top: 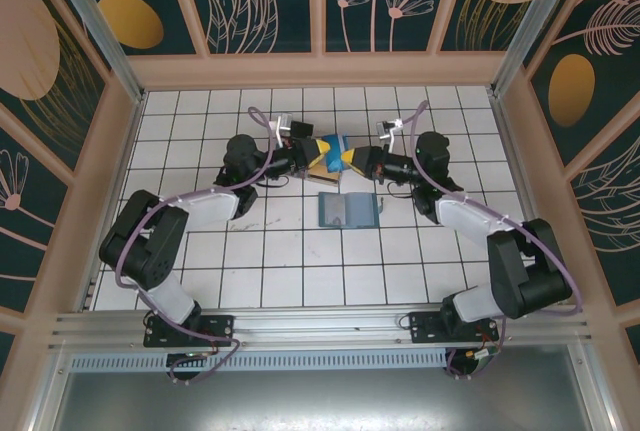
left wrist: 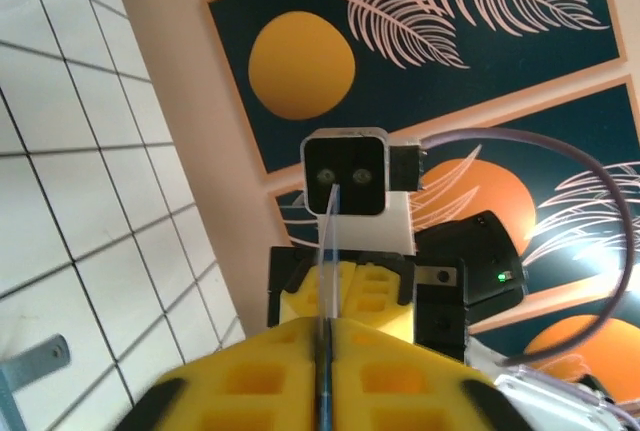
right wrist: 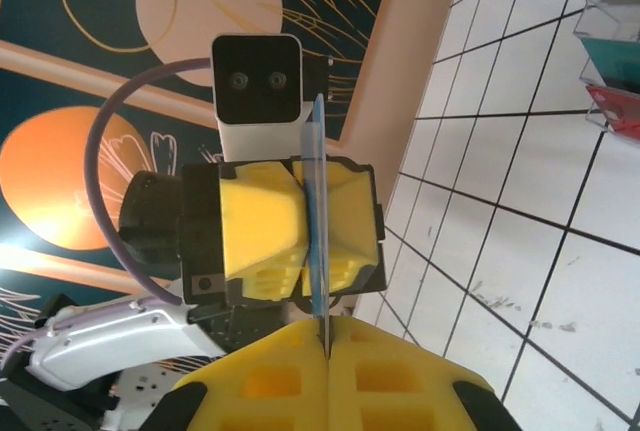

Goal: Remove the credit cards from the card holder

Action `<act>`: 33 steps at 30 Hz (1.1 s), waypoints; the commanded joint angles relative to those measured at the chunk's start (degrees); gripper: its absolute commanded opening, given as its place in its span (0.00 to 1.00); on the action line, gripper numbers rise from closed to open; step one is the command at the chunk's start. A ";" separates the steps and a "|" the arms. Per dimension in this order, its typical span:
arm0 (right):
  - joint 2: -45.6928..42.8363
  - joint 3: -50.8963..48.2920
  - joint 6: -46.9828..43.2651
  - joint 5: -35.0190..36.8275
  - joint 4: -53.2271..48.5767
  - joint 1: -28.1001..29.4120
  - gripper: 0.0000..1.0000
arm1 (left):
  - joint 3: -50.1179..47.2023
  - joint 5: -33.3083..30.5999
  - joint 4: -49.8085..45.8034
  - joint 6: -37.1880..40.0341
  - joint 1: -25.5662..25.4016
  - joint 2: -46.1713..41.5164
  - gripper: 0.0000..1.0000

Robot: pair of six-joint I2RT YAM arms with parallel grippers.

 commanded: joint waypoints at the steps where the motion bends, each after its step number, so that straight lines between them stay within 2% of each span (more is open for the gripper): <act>1: -1.75 6.79 -13.44 7.20 -15.42 -0.18 0.00 | -1.48 -5.85 -6.85 3.62 1.54 -4.06 0.55; 2: -1.30 9.93 -19.54 9.69 -22.10 -0.19 0.00 | -1.79 -8.06 -11.79 5.58 2.12 -4.98 0.65; 5: 2.67 19.49 -37.35 15.10 -38.02 0.13 0.00 | -1.86 -17.25 -28.97 11.76 3.60 -8.14 0.79; 7: 6.22 24.71 -46.91 17.00 -44.35 0.40 0.00 | -1.77 -22.41 -37.22 14.15 4.16 -9.79 0.86; 13: 16.88 38.61 -69.85 25.50 -55.33 1.01 0.00 | -1.95 -30.41 -50.19 18.18 4.98 -12.28 0.99; 17: 22.84 47.01 -80.92 25.28 -58.93 0.84 0.00 | -2.59 -33.18 -54.75 19.63 5.35 -13.35 0.99; 23: 31.90 58.16 -92.50 22.15 -66.47 0.55 0.00 | -4.89 -33.31 -55.58 19.80 5.86 -14.54 0.99; 28: 36.60 64.28 -99.80 18.72 -72.86 0.30 0.00 | -5.04 -32.79 -56.14 20.37 5.85 -14.80 0.99; 33: 40.10 68.19 -105.60 19.59 -78.62 0.33 0.00 | -4.59 -32.35 -56.63 20.77 5.86 -14.27 0.99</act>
